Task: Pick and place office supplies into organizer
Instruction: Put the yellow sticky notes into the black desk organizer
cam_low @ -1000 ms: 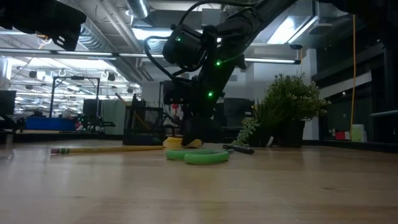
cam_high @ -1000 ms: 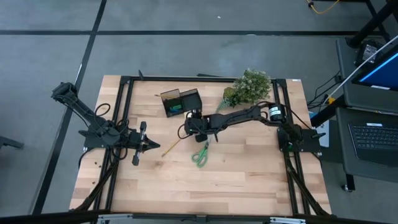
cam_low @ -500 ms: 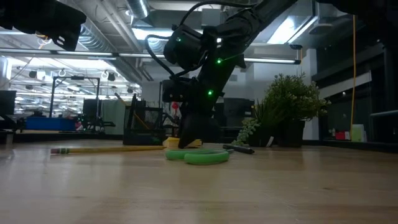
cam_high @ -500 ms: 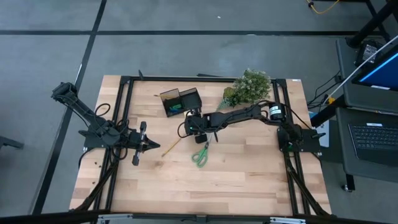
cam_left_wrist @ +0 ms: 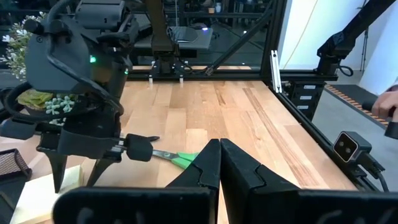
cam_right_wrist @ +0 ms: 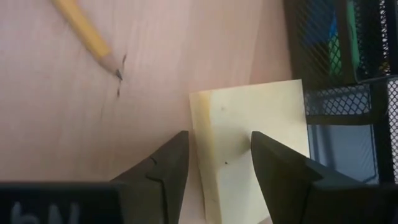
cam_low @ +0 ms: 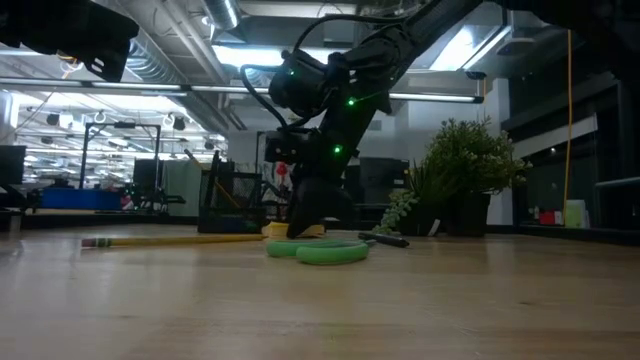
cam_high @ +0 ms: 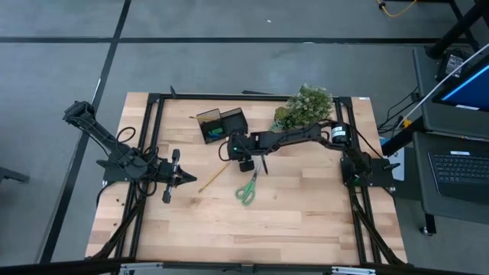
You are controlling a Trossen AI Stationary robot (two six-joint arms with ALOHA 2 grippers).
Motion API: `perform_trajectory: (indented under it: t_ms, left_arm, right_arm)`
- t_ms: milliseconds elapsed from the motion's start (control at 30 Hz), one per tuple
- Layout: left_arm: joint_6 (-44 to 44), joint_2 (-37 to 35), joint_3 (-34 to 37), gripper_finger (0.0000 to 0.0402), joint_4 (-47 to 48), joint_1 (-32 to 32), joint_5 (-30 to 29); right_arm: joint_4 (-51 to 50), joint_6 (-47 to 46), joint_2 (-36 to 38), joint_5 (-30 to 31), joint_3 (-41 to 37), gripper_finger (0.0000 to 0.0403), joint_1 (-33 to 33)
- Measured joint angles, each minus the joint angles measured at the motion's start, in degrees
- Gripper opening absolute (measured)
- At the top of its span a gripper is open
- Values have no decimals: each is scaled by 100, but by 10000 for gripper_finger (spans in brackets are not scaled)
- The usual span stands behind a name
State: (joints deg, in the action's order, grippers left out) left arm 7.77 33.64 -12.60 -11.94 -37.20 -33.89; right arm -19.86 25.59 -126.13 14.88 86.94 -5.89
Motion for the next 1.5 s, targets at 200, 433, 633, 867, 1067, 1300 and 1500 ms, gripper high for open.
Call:
perform_trajectory:
  t_ms: [200,433,633,867,1067,1300,1500]
  left_arm:
    - [0,1,0,3,-1,1,0]
    - [4,1,0,3,-3,1,2]
    - [66,-1,0,3,-4,-1,2]
    - [142,1,0,2,-4,1,2]
    - [197,-1,0,2,-4,-1,2]
    - [199,1,0,3,-7,1,2]
    - [199,-1,0,3,-7,1,2]
  right_arm:
    - [20,-5,-178,10,17,174,-28]
    - [46,-7,-260,38,26,167,-19]
    - [-52,-349,-262,-188,22,112,-28]
    - [-100,-436,-259,-217,22,18,-22]
    - [-91,-533,-262,-1,20,6,-20]
    - [-91,-584,-266,95,17,2,69]
    - [-220,-592,-230,364,6,2,240]
